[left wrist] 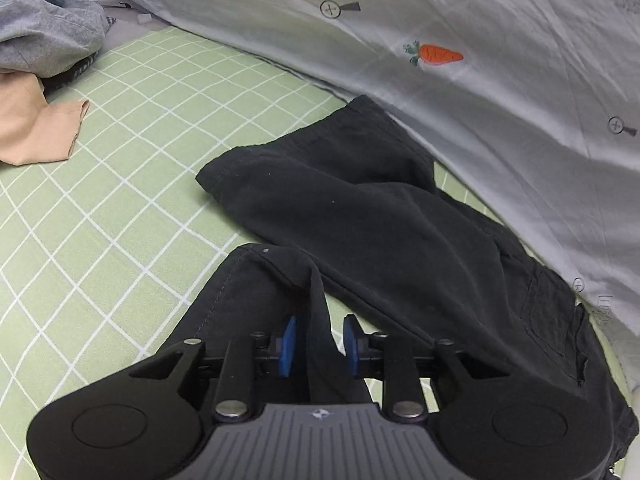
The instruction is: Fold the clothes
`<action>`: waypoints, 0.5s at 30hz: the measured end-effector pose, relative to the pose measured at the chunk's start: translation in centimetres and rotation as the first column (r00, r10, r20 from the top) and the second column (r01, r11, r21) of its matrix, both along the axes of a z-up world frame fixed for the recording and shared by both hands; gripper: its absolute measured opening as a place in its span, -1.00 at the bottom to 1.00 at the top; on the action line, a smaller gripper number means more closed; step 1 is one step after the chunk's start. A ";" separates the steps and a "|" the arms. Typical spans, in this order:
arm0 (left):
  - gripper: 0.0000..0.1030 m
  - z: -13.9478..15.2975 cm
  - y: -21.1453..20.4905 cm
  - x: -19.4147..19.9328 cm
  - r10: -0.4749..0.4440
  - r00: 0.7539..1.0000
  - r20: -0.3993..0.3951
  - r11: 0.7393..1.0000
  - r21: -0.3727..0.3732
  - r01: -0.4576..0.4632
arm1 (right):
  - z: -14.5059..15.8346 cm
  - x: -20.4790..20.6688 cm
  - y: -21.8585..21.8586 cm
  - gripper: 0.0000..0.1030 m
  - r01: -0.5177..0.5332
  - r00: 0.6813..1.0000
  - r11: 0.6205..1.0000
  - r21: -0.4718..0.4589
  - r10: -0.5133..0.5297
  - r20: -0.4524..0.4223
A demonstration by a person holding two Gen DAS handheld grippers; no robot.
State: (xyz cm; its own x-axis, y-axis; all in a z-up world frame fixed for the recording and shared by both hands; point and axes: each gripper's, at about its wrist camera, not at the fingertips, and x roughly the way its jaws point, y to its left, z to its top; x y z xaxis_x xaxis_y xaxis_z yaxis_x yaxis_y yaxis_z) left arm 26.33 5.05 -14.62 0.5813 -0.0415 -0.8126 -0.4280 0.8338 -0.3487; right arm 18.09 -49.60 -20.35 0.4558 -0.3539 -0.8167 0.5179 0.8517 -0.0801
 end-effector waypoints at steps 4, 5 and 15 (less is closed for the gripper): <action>0.09 2.1 1.4 -5.2 0.040 0.998 0.046 0.998 0.050 -0.042 | -0.9 0.9 0.2 0.65 0.011 1.000 1.000 -0.002 -0.011 -0.019; 0.10 2.6 1.7 -6.5 0.051 0.997 0.053 0.996 0.074 -0.055 | -1.0 0.9 0.3 0.69 0.016 1.000 1.000 -0.007 -0.017 -0.015; 0.22 -3.5 1.9 -11.0 0.083 0.995 -0.061 0.993 0.092 -0.077 | -1.2 0.8 0.1 0.81 0.000 1.000 1.000 0.000 0.000 -0.007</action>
